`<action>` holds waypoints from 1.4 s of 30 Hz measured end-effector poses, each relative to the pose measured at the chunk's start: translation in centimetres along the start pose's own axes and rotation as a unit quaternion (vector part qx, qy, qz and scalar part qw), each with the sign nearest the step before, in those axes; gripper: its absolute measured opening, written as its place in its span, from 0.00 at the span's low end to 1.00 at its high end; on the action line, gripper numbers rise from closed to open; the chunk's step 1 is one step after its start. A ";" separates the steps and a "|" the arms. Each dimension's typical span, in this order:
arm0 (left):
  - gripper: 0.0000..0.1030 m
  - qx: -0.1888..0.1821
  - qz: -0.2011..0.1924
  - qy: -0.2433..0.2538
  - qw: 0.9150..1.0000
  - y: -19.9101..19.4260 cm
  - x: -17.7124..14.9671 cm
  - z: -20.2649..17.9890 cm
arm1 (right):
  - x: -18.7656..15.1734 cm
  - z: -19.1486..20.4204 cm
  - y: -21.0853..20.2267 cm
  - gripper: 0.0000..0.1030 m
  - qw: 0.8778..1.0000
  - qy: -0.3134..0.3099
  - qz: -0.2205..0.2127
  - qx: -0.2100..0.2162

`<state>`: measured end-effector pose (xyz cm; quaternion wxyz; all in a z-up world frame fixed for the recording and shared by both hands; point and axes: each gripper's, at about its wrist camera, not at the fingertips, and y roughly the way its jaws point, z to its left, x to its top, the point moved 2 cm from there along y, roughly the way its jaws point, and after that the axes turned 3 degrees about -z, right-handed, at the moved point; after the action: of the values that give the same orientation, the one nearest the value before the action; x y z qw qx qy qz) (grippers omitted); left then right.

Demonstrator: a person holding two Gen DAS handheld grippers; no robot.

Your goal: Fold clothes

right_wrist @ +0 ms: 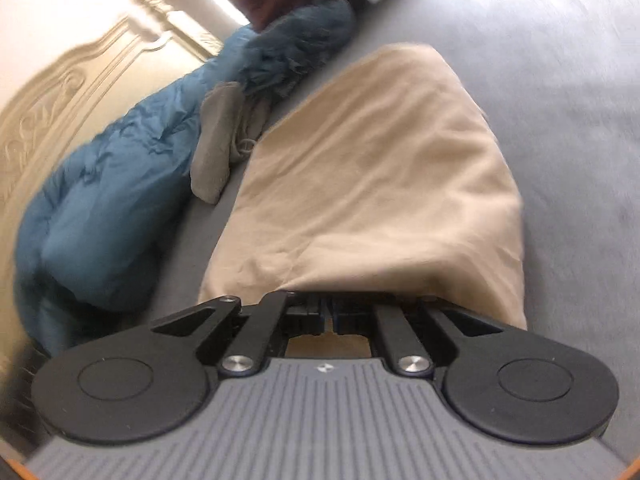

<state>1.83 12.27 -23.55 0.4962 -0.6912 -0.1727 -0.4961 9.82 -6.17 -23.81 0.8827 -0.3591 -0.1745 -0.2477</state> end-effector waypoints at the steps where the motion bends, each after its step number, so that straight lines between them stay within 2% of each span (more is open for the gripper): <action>1: 0.03 0.000 -0.001 -0.005 1.000 0.0 -0.1 0.2 | 0.0 -0.2 -0.6 0.08 1.000 0.012 0.006 -0.002; 4: 0.03 0.000 -0.003 -0.012 1.000 0.0 0.0 0.4 | 0.0 0.0 -3.3 0.22 1.000 0.018 0.012 0.000; 6: 0.03 0.002 -0.001 -0.006 1.000 0.0 0.1 0.3 | 0.6 1.2 -5.2 0.39 1.000 -0.028 0.005 0.012; 8: 0.03 0.003 0.000 0.000 1.000 0.0 0.1 0.2 | 1.5 2.3 -5.9 0.50 0.994 -0.110 0.004 0.012; 11: 0.03 0.005 0.001 0.009 1.000 0.0 0.2 0.1 | 2.7 3.9 -6.4 0.50 0.972 -0.234 0.008 0.001; 13: 0.03 0.007 0.001 0.014 1.000 0.0 0.3 0.0 | 2.9 4.5 -5.0 0.50 0.954 -0.298 0.032 -0.011; 15: 0.03 0.008 0.002 0.016 1.000 0.0 0.3 -0.1 | 2.3 4.7 -3.3 0.50 0.931 -0.360 0.062 -0.022; 18: 0.04 0.007 0.002 0.022 1.000 -0.1 0.2 -0.2 | 1.1 4.7 -1.2 0.45 0.904 -0.418 0.087 -0.039; 19: 0.05 0.005 0.002 0.025 1.000 -0.1 0.3 -0.2 | 1.0 4.6 -1.0 0.39 0.901 -0.423 0.089 -0.039; 20: 0.08 0.003 0.003 0.029 1.000 -0.2 0.3 -0.2 | 1.0 4.5 -0.9 0.27 0.901 -0.422 0.088 -0.038; 22: 0.11 -0.012 -0.003 0.031 0.999 -0.8 0.9 -0.2 | 0.9 4.5 -0.8 0.18 0.902 -0.421 0.081 -0.041; 24: 0.22 -0.029 -0.011 0.032 0.999 -1.4 1.5 -0.3 | 0.5 4.8 -1.2 0.14 0.895 -0.437 0.070 -0.053; 25: 0.34 -0.038 -0.014 0.032 0.999 -1.7 1.8 -0.3 | 0.2 5.0 -1.4 0.13 0.889 -0.449 0.065 -0.059; 26: 0.40 -0.044 -0.024 0.027 0.998 -2.0 2.2 -0.2 | -0.2 5.2 -1.5 0.12 0.883 -0.460 0.059 -0.065; 28: 0.40 -0.044 -0.031 0.035 0.998 -1.6 3.0 -0.2 | -1.3 6.0 -1.6 0.11 0.857 -0.507 0.044 -0.085; 30: 0.40 -0.040 -0.031 0.057 0.997 -0.9 3.6 -0.4 | -2.6 7.0 -1.5 0.07 0.823 -0.557 0.025 -0.107; 33: 0.40 -0.035 -0.001 0.110 0.993 1.3 3.4 -1.3 | -4.1 7.5 -1.5 0.06 0.787 -0.604 0.006 -0.128; 34: 0.38 -0.031 0.004 0.119 0.992 1.8 3.3 -1.4 | -4.3 7.5 -1.6 0.06 0.782 -0.609 0.003 -0.131; 36: 0.23 -0.019 0.009 0.132 0.991 2.6 3.0 -1.6 | -4.5 7.3 -1.7 0.06 0.782 -0.610 -0.002 -0.131; 38: 0.09 -0.006 -0.003 0.143 0.990 2.3 3.4 -1.9 | -4.6 7.3 -2.0 0.04 0.778 -0.615 -0.009 -0.129; 40: 0.07 0.010 -0.016 0.168 0.986 1.7 3.6 -2.4 | -5.0 7.6 -2.4 0.04 0.761 -0.635 -0.024 -0.131; 42: 0.07 0.030 -0.027 0.220 0.975 1.0 3.3 -3.5 | -5.7 8.0 -2.6 0.04 0.740 -0.658 -0.038 -0.135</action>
<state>2.24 7.95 -21.15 0.5287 -0.5447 -0.0927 -0.6443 2.62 -0.24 -19.69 0.4805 -0.5409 -0.6903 -0.0044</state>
